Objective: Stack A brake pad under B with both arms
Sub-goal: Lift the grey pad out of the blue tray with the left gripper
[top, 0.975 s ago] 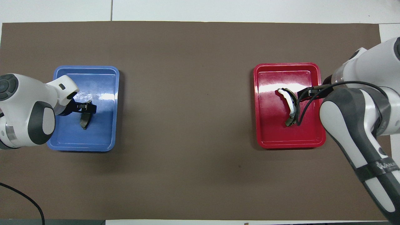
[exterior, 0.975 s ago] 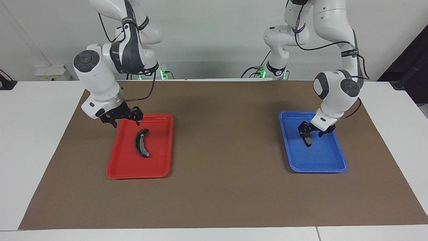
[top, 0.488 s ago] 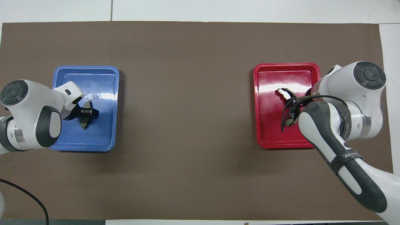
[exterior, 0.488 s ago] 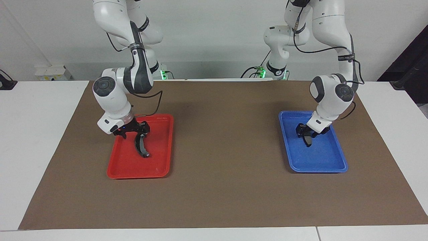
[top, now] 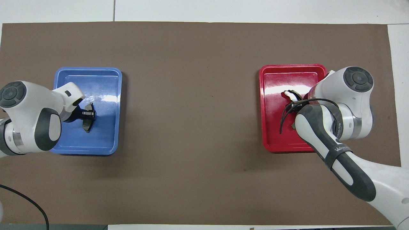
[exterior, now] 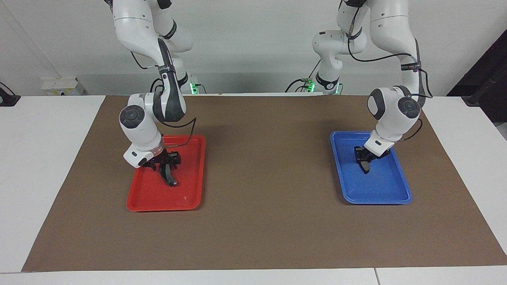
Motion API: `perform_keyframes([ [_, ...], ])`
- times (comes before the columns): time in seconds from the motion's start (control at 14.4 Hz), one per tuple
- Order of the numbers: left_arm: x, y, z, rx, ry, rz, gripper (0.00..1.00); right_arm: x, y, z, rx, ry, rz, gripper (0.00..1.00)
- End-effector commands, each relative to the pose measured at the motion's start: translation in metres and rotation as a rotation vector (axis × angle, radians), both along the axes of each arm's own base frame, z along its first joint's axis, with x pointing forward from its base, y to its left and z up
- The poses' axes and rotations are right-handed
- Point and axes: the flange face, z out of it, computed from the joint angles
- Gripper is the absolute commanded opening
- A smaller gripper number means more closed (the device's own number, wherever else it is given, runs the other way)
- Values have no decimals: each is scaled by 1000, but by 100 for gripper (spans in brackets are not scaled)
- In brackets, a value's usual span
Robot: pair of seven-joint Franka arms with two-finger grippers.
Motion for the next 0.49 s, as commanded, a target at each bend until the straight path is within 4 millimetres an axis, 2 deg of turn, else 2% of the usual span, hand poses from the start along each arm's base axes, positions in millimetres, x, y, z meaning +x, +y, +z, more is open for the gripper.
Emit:
perform_keyframes([
  [0.0,18,-1,26,-6,25,1,1,0,-2,1,19,-8,8,75],
  [0.21,46,-2,92,-8,25,-3,1,-1,-3,0,20,-5,23,63],
  [0.35,57,-7,137,-16,35,-7,1,-1,-3,0,20,0,36,58],
  [0.42,61,-16,159,-17,32,-15,1,-1,-3,0,20,0,37,56],
])
